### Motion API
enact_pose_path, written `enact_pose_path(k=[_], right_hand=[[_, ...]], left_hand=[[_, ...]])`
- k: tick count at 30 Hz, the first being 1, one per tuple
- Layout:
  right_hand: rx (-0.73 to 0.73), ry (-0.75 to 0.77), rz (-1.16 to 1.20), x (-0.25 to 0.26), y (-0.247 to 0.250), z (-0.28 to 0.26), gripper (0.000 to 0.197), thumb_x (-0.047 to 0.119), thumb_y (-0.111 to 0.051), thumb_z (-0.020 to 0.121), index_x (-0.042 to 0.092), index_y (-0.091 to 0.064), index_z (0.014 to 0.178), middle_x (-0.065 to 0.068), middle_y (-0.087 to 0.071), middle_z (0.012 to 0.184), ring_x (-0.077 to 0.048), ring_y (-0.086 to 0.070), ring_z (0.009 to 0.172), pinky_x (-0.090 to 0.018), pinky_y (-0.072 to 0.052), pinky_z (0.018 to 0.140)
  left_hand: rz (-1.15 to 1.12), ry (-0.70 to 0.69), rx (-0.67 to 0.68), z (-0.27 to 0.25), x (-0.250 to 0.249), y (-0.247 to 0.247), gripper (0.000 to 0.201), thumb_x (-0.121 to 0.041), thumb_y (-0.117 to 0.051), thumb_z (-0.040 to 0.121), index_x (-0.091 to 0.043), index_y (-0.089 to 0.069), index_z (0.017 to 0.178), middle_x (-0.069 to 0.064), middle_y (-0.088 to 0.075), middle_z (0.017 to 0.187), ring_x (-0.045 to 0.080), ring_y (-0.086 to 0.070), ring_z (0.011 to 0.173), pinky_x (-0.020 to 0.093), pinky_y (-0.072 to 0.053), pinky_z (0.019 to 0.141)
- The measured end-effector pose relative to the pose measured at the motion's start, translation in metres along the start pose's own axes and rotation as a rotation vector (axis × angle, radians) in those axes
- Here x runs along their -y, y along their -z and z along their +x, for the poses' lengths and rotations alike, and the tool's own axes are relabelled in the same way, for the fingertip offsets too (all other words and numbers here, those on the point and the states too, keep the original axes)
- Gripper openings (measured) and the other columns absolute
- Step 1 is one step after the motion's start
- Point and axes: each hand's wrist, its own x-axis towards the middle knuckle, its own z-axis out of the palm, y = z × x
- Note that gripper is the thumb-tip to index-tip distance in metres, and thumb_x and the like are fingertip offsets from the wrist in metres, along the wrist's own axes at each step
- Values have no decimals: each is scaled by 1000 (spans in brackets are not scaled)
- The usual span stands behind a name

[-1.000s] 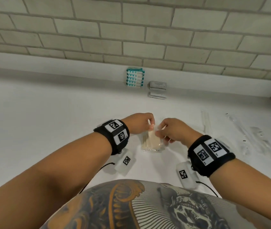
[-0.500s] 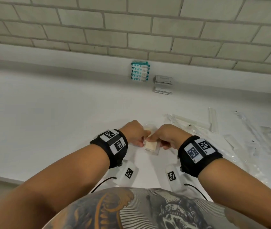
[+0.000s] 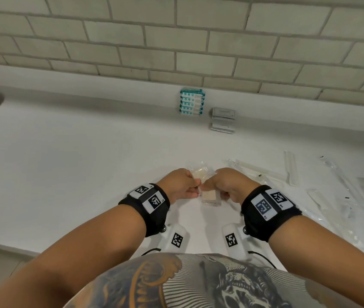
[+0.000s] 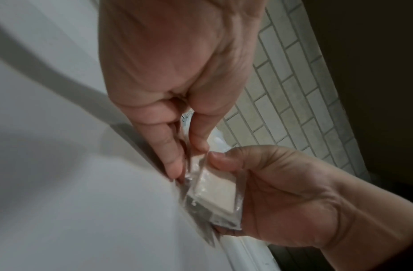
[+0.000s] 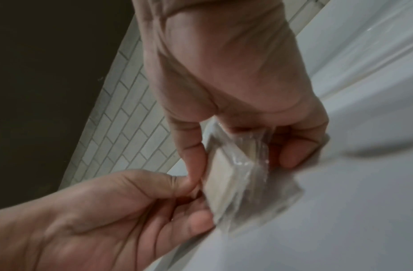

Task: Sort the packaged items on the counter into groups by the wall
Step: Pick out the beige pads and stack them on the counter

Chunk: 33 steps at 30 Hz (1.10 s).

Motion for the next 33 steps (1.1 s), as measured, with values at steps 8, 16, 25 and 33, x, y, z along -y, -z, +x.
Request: enact_pose_path(k=[8,16,25,33], right_hand=[[-210,421,-808,12,10,-6,42,12,-64,82,21,-56,122,-5,-53,115,-25,-54,103,-31,-43,74],[-214,324,-723,-15,17,3,51,25,-73,74,24,-53,120,-2,-55,113,-23,-55,98,-34,-50,79],[-195,457,-833,-7,6,6,50,31,-61,90,21,-42,135,-7,-46,119,-25,-55,96,-32,-42,72],[-207,357,-600,-20,18,10,77,29,-77,77,20,-35,141,-10,-43,134,-27,-55,115,-31,-44,86]], left_hand=[[166,-239,-31,0,-7,0,72,7,-62,82,-17,-29,142,9,-44,134,19,-49,119,25,-46,91],[206,-286,-48,3,6,-7,74,7,-56,85,-24,-22,143,6,-48,137,17,-54,118,30,-48,94],[83,-299,-30,6,2,-12,74,22,-42,81,-16,-22,141,11,-42,139,21,-50,120,16,-46,71],[65,-311,-65,13,4,-16,73,18,-46,81,-20,-24,139,7,-43,136,16,-47,124,19,-46,68]])
